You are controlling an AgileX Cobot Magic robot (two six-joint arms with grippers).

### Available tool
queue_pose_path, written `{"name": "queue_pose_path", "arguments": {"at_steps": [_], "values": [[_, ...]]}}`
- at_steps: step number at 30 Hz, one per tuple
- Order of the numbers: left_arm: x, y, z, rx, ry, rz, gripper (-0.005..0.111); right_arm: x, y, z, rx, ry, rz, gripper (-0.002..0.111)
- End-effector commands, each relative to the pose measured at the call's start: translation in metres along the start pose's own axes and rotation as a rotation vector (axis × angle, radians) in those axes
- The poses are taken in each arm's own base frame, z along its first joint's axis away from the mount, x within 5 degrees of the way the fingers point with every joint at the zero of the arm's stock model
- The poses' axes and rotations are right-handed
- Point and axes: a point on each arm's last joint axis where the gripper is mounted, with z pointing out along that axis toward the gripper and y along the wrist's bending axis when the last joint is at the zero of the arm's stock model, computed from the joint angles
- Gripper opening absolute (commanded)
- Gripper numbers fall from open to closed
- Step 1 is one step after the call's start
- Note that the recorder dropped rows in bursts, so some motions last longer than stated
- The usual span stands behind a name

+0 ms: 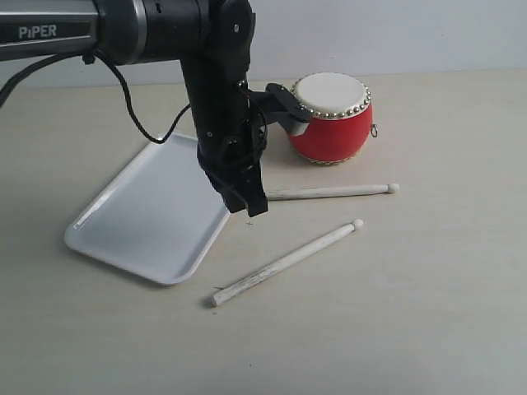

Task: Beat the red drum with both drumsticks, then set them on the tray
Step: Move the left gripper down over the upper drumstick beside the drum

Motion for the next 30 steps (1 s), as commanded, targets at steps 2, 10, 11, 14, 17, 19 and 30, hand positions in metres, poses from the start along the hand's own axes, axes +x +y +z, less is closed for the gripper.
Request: {"name": "queue_pose_path", "arguments": {"at_steps": [2, 10, 11, 14, 17, 19, 30], "values": [[-0.006, -0.002, 0.004, 0.025, -0.032, -0.011, 0.031, 0.001, 0.000, 0.000, -0.003, -0.006, -0.007, 0.000], [-0.009, -0.008, 0.004, 0.072, -0.060, -0.033, 0.057, 0.001, 0.000, 0.000, -0.003, -0.006, -0.007, 0.000], [-0.010, -0.007, 0.004, 0.066, -0.070, -0.030, 0.057, 0.001, 0.000, 0.000, -0.003, -0.006, -0.007, 0.000], [-0.014, -0.002, 0.003, 0.011, -0.118, 0.013, 0.057, 0.001, 0.000, 0.000, -0.003, -0.006, -0.007, 0.000], [-0.018, 0.003, 0.003, -0.056, -0.155, 0.101, 0.056, 0.001, 0.000, 0.000, -0.003, -0.006, -0.007, 0.000], [-0.020, 0.007, 0.002, -0.104, -0.163, 0.138, 0.056, 0.001, 0.000, 0.000, -0.003, -0.006, -0.007, 0.000], [-0.055, 0.034, 0.015, -0.119, -0.108, 0.155, 0.056, 0.001, 0.000, 0.000, -0.003, -0.006, -0.007, 0.000]]}}
